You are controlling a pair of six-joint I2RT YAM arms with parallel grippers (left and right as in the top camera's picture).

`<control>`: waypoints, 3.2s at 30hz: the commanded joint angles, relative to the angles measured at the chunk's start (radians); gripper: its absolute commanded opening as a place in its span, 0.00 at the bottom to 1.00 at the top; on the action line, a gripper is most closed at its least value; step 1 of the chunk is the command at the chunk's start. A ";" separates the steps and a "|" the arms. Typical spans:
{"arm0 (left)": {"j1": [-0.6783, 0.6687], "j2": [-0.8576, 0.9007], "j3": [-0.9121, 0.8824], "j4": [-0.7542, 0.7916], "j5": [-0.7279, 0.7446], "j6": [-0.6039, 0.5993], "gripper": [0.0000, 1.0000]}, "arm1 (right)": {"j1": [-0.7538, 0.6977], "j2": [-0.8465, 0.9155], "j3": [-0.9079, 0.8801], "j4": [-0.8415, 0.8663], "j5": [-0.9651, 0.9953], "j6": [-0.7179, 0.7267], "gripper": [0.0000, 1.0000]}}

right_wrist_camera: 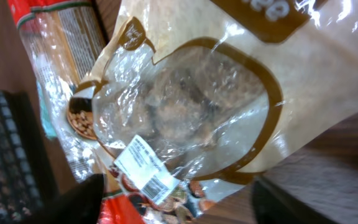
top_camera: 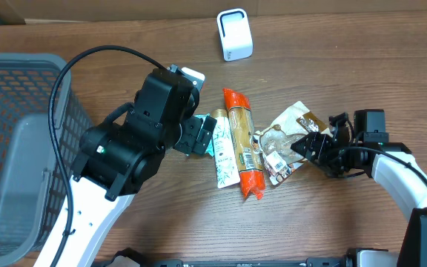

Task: Scan the item barcode
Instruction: 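Lower the right gripper onto the PanTree bag and pinch its edge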

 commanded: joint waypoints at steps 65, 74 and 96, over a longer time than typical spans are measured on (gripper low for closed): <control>0.005 0.004 0.016 0.001 -0.010 0.023 1.00 | -0.057 0.397 -0.096 0.713 -0.201 0.032 0.86; 0.005 0.004 0.016 0.001 -0.010 0.023 1.00 | -0.057 0.590 -0.077 0.842 -0.205 0.023 0.32; 0.005 0.004 0.016 0.001 -0.010 0.023 1.00 | -0.066 0.317 0.042 0.478 -0.266 -0.028 0.04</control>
